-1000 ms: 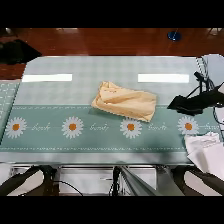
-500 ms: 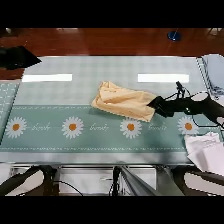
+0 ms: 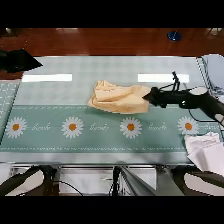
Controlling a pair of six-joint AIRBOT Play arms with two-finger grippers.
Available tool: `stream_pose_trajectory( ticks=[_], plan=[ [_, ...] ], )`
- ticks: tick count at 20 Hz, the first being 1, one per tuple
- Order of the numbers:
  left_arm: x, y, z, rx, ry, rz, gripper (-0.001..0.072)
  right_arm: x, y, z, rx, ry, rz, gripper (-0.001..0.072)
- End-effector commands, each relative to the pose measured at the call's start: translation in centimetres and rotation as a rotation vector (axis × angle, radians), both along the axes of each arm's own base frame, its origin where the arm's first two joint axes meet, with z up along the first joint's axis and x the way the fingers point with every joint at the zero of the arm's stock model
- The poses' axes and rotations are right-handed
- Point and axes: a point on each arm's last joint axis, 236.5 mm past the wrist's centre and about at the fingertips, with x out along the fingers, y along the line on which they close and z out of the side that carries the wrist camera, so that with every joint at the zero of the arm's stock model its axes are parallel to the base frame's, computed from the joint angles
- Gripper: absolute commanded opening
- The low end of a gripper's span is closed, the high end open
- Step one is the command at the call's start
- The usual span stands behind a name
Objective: Fold the shirts.
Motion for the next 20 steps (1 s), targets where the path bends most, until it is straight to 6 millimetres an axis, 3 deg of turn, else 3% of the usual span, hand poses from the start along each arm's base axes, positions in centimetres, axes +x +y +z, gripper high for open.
stream_pose_trajectory(
  ticks=[1,2,4,7,12,20],
  plan=[
    [0.0,0.0,-0.1,0.000,0.004,-0.001,0.0537,-0.2,-0.8,12.9,0.085,-0.183,-0.005,0.0023],
    [0.1,0.0,-0.2,-0.001,0.007,-0.001,0.0537,-0.6,-2.1,16.7,0.066,-0.231,-0.037,0.0023],
    [0.2,0.0,-0.6,-0.003,0.018,-0.002,0.0537,-2.1,-5.1,21.9,-0.031,-0.277,-0.103,0.0024],
    [0.6,0.1,-1.4,-0.008,0.039,-0.002,0.0537,-6.0,-10.0,25.1,-0.205,-0.222,-0.190,0.0023],
    [0.7,0.1,-1.8,-0.009,0.048,-0.002,0.0536,-15.5,-17.8,22.7,-0.474,0.138,-0.263,0.0023],
    [0.7,0.1,-1.8,-0.007,0.046,-0.005,0.0536,-20.2,-27.8,21.5,-0.700,0.334,-0.609,0.0023]
  ],
)
